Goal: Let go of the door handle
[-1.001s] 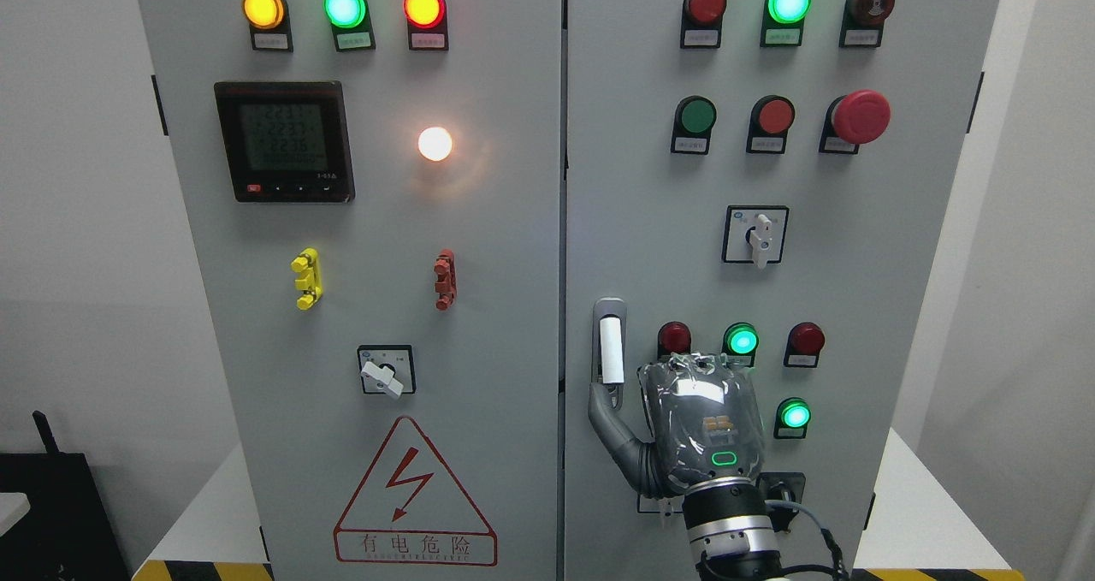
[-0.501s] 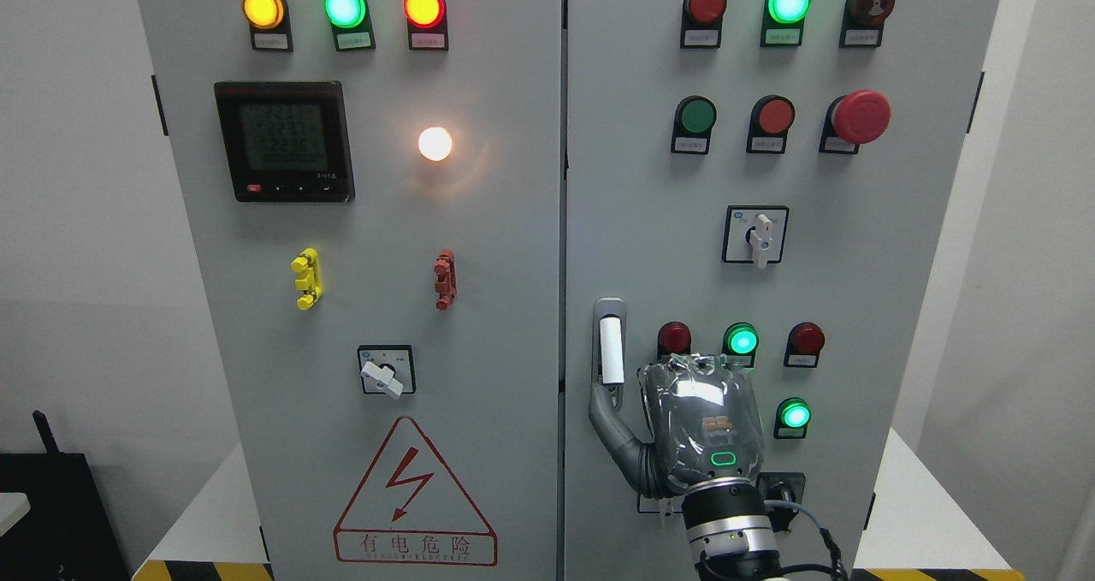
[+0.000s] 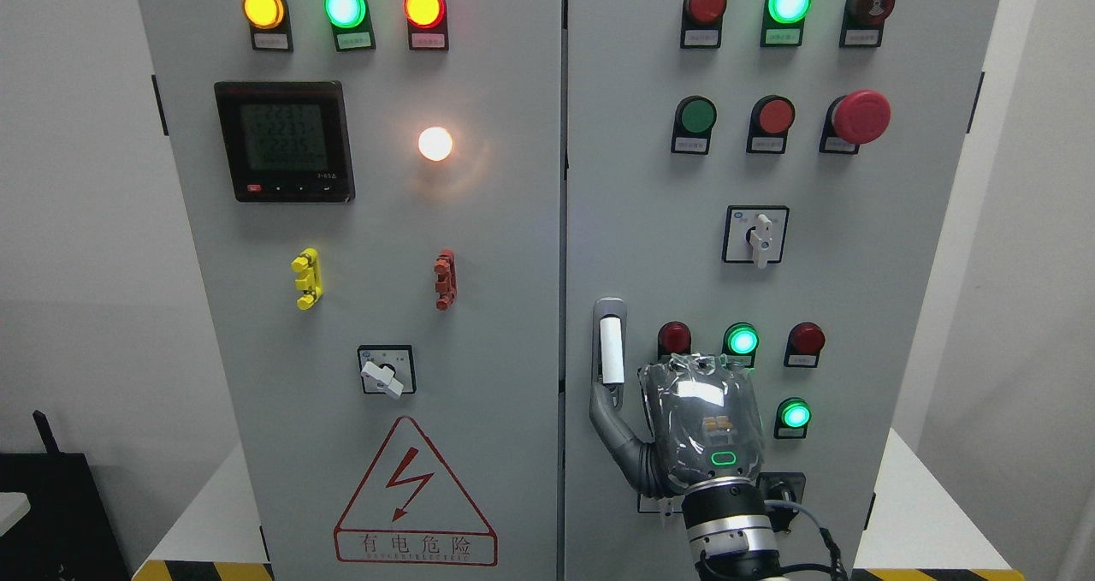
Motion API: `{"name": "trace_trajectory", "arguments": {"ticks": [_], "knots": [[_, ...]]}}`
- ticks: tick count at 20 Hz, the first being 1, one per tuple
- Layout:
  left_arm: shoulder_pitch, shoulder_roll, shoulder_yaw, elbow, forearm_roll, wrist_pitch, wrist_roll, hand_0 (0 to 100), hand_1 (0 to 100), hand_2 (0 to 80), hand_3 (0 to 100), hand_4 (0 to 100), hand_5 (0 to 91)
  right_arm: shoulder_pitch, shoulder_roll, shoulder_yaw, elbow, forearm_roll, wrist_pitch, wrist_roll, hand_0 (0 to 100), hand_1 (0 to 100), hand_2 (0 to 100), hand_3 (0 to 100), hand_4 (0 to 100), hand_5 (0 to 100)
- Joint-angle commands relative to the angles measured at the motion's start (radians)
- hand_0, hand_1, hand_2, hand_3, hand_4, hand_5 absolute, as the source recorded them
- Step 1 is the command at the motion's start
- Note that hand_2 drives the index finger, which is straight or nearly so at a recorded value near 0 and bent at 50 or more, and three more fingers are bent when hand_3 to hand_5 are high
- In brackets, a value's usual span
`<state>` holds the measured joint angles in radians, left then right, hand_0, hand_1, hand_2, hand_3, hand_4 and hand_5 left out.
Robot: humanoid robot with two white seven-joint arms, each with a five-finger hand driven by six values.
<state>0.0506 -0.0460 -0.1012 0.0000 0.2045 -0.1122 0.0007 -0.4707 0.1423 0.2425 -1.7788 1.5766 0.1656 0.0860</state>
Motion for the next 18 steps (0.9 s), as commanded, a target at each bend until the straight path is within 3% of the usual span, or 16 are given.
{"name": "trace_trajectory", "arguments": {"ticks": [1,18], "knots": [[0.000,0.000,0.000,-0.031,0.000,0.000,0.001,12,39,0.0,0,0,0.0,0.000,-0.001,-0.002,-0.001,-0.001,0.005,0.000,51,0,100,100,100,95],[0.000,0.000,0.000,-0.031,0.000,0.000,0.001,12,39,0.0,0,0,0.0,0.000,-0.001,-0.003,-0.001,-0.001,0.008,0.000,54,0,100,100,100,95]]}}
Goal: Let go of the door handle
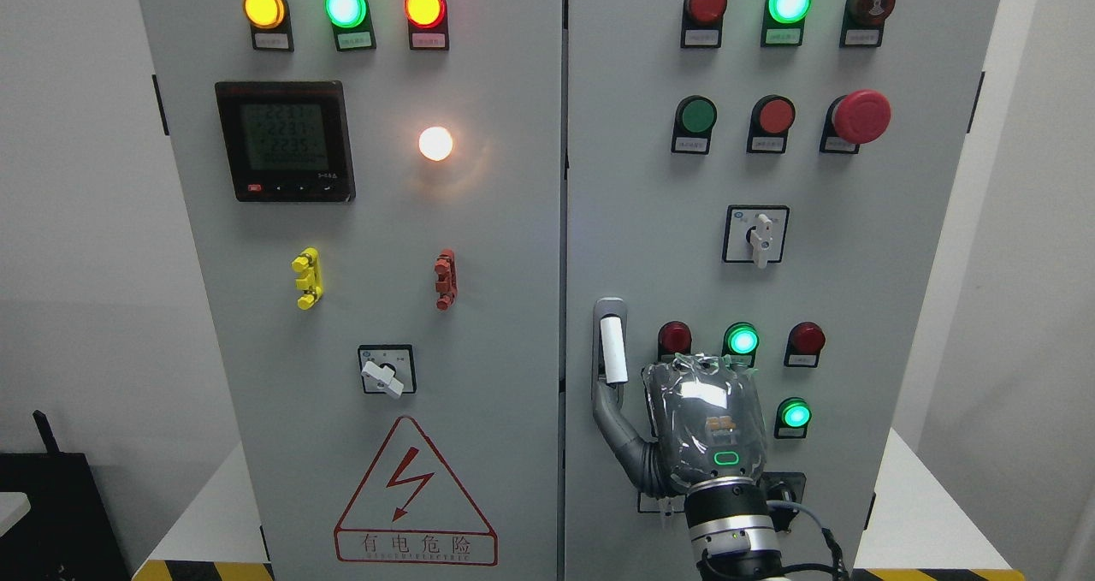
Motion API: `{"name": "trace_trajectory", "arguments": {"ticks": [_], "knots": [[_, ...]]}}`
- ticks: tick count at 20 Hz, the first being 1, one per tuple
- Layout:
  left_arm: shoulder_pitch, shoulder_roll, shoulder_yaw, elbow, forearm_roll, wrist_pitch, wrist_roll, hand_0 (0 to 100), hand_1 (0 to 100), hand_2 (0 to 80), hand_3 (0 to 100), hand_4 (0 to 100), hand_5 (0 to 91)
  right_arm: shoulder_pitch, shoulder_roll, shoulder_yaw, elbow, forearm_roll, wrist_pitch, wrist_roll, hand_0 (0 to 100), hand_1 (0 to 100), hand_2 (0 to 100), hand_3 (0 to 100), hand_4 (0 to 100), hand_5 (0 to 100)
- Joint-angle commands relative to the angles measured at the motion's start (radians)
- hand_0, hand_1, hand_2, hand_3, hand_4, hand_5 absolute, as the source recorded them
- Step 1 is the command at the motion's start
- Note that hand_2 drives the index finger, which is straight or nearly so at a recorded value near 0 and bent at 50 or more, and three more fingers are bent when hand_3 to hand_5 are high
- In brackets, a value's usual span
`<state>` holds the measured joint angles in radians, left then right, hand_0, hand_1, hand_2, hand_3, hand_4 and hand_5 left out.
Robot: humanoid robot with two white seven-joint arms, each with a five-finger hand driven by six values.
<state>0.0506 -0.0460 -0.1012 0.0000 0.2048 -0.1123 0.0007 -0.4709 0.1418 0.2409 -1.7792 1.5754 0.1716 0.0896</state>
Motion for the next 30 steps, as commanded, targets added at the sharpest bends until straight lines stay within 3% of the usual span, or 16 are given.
{"name": "trace_trajectory", "arguments": {"ticks": [1,30], "knots": [[0.000,0.000,0.000,-0.031,0.001,0.000,0.001,12,39,0.0,0,0,0.0,0.000,-0.001,-0.002,0.000,0.000,0.002,-0.004,54,0,100,100,100,95],[0.000,0.000,0.000,-0.031,0.001,0.000,0.001,12,39,0.0,0,0,0.0,0.001,0.001,-0.003,-0.005,-0.002,0.025,-0.005,56,0,100,100,100,95]]}}
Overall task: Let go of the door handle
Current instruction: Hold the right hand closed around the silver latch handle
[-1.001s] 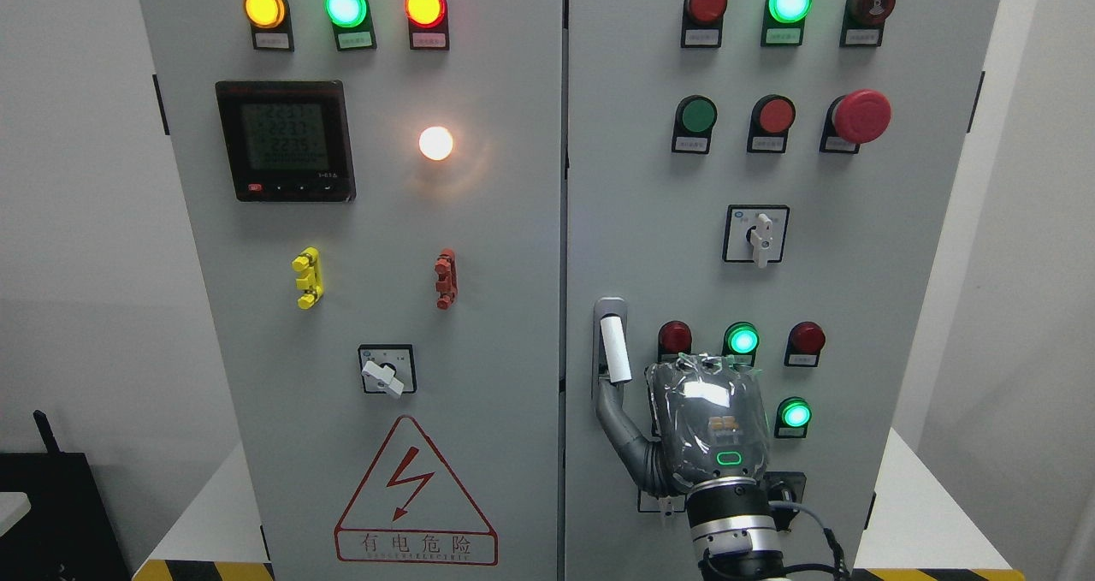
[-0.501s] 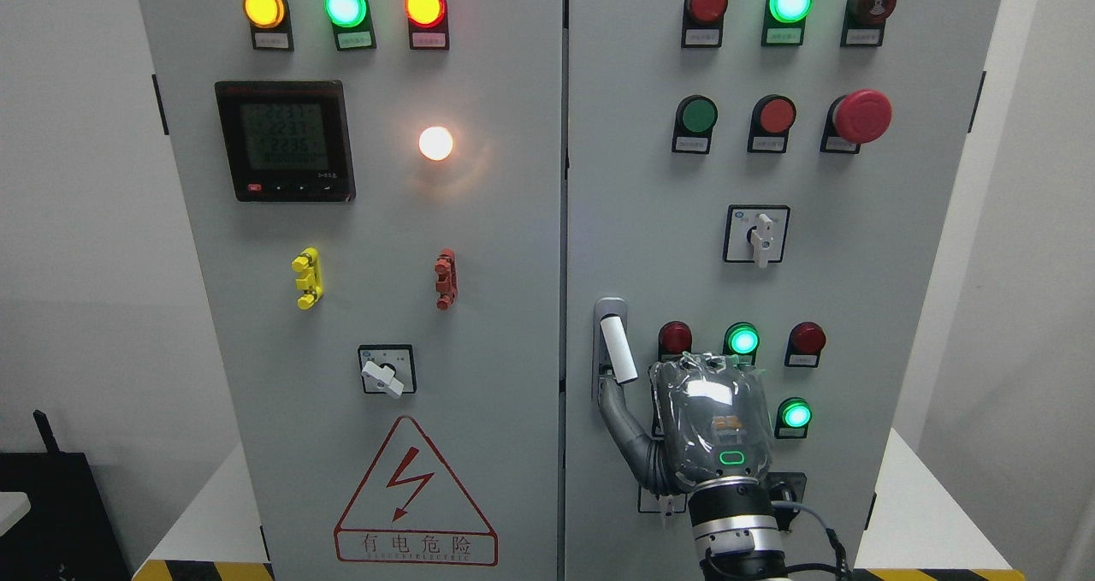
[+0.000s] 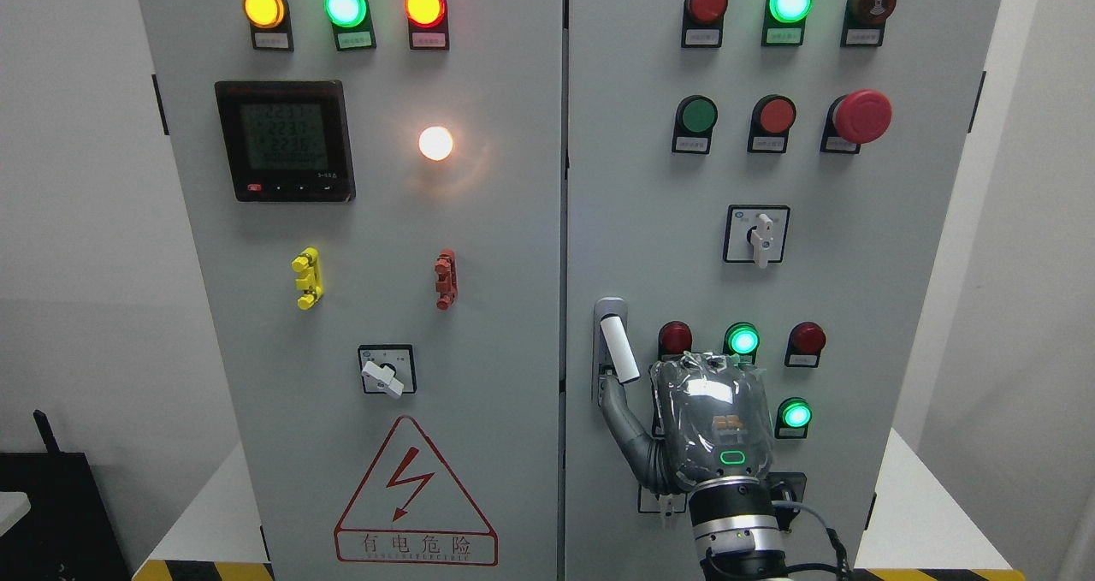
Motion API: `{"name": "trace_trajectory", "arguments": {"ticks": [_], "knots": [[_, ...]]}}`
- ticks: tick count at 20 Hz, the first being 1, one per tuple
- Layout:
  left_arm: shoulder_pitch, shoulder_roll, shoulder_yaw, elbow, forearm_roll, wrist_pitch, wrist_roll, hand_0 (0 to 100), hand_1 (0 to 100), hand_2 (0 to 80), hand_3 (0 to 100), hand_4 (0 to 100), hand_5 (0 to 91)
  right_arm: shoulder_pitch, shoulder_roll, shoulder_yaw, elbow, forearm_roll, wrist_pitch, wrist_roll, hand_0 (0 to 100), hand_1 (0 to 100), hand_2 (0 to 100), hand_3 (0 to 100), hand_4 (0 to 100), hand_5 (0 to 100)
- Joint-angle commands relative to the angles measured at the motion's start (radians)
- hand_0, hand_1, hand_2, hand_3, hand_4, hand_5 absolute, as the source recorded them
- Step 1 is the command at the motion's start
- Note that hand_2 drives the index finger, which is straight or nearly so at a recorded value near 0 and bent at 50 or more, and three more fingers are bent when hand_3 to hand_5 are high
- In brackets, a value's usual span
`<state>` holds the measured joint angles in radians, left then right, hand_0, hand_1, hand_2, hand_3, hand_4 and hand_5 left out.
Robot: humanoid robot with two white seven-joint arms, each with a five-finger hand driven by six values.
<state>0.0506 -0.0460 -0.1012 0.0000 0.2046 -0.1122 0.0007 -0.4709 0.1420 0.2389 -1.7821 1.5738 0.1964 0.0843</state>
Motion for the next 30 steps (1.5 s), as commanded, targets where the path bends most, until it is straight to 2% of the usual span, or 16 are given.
{"name": "trace_trajectory", "arguments": {"ticks": [1,30], "knots": [[0.000,0.000,0.000,-0.031,-0.001,0.000,0.001,12,39,0.0,0,0,0.0,0.002,0.001,-0.001,-0.002,0.000,0.000,0.000,56,0,100,100,100,95],[0.000,0.000,0.000,-0.031,-0.001,0.000,0.001,12,39,0.0,0,0,0.0,0.003,0.001,-0.006,-0.008,0.002,0.011,0.000,60,0,100,100,100,95]]}}
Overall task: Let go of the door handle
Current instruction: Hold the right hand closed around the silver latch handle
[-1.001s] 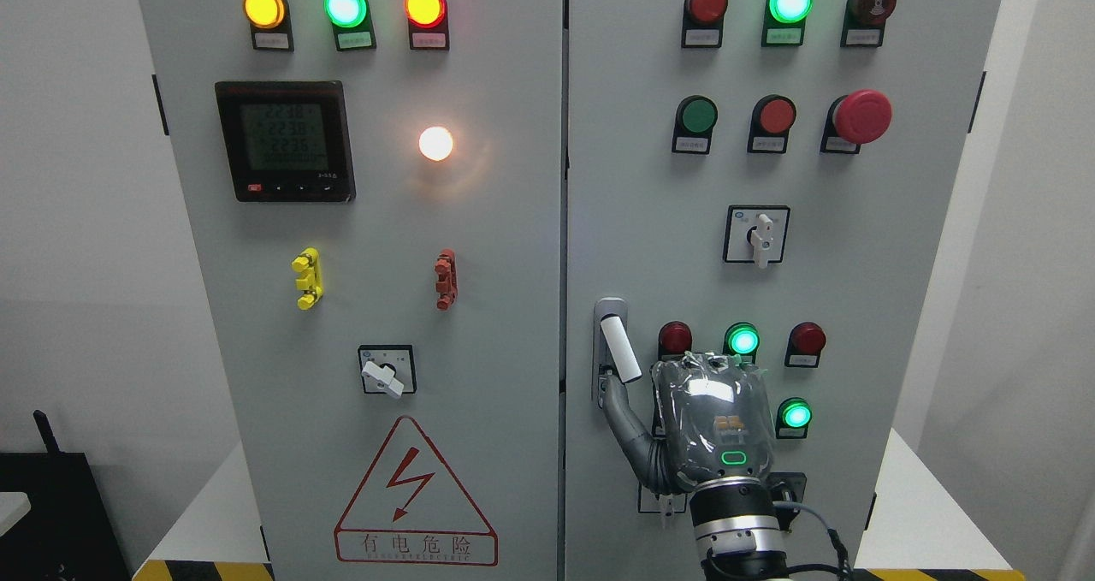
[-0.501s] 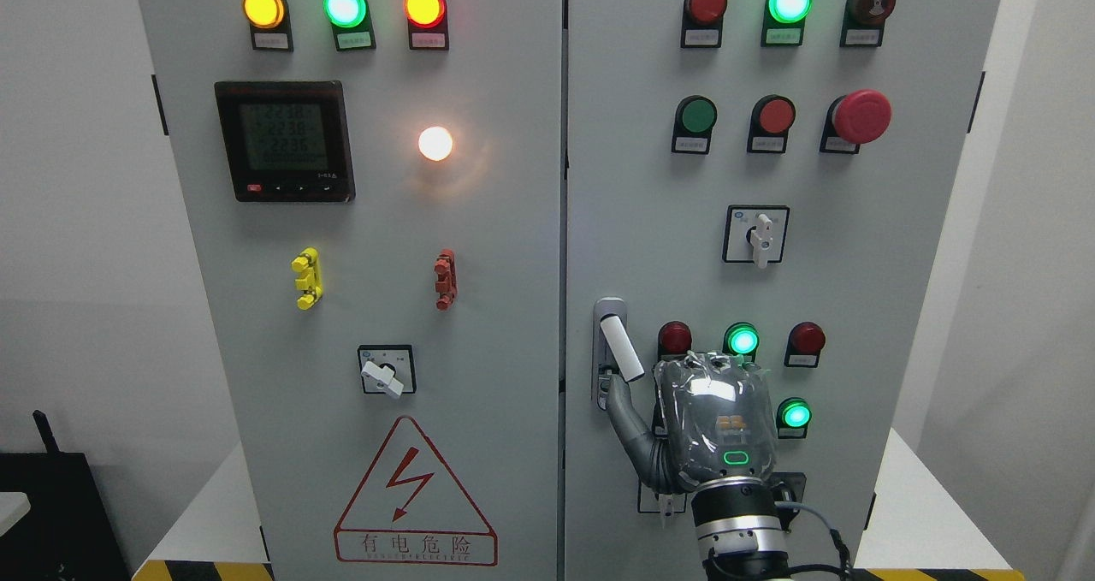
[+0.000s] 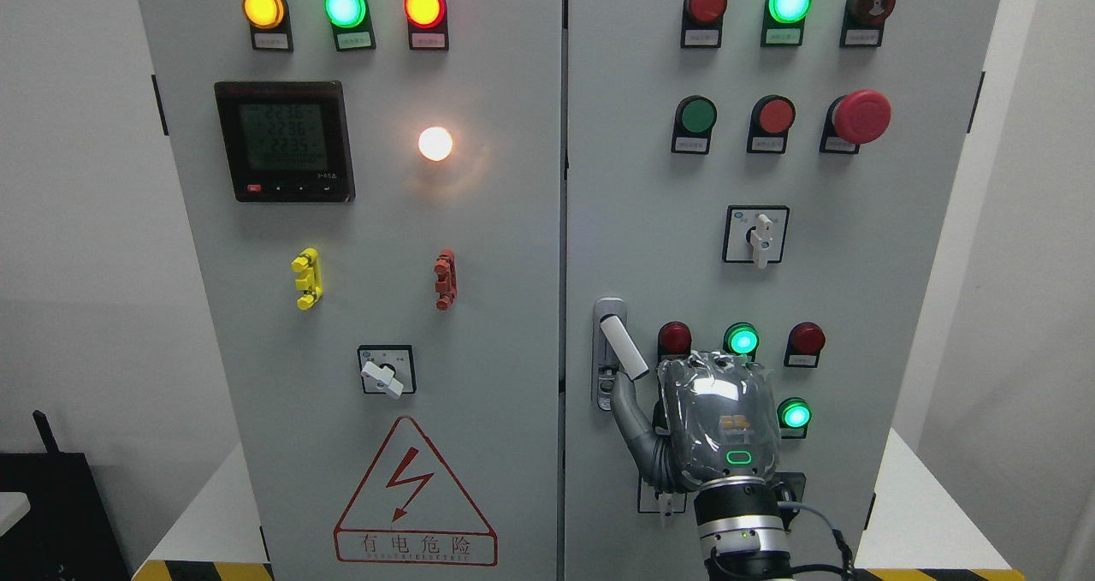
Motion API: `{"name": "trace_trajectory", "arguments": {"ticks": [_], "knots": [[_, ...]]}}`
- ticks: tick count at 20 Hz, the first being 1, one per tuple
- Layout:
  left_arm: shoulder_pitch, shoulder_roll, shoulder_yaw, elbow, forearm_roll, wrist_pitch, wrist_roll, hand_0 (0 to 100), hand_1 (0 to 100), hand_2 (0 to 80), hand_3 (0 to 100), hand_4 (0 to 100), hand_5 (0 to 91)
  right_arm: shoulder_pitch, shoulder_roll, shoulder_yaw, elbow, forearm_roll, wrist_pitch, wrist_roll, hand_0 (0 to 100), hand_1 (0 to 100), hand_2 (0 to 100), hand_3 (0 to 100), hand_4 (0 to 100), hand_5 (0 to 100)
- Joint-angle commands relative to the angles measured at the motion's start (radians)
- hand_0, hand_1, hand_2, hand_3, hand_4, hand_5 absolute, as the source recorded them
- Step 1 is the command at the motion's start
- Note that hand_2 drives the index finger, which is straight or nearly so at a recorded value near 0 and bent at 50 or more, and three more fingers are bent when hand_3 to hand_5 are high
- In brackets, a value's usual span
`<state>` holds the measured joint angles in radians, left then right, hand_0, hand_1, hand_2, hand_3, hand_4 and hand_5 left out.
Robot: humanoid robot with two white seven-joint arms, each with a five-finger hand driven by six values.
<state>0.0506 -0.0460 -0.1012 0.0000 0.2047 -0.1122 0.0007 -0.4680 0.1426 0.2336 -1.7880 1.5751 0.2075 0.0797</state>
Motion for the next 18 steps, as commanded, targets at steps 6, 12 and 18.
{"name": "trace_trajectory", "arguments": {"ticks": [6,12,18], "knots": [[0.000,0.000,0.000,-0.031,0.001,0.000,0.001,12,39,0.0,0,0,0.0,0.000,0.000,0.000,-0.002,0.002,0.007,0.005,61,0,100,100,100,95],[0.000,0.000,0.000,-0.031,-0.001,0.000,0.001,12,39,0.0,0,0,0.0,0.000,0.000,-0.002,-0.002,0.002,0.007,0.005,61,0,100,100,100,96],[0.000,0.000,0.000,-0.031,0.001,0.000,0.001,12,39,0.0,0,0,0.0,0.000,0.000,-0.002,-0.002,0.000,0.020,0.005,62,0,100,100,100,96]]}}
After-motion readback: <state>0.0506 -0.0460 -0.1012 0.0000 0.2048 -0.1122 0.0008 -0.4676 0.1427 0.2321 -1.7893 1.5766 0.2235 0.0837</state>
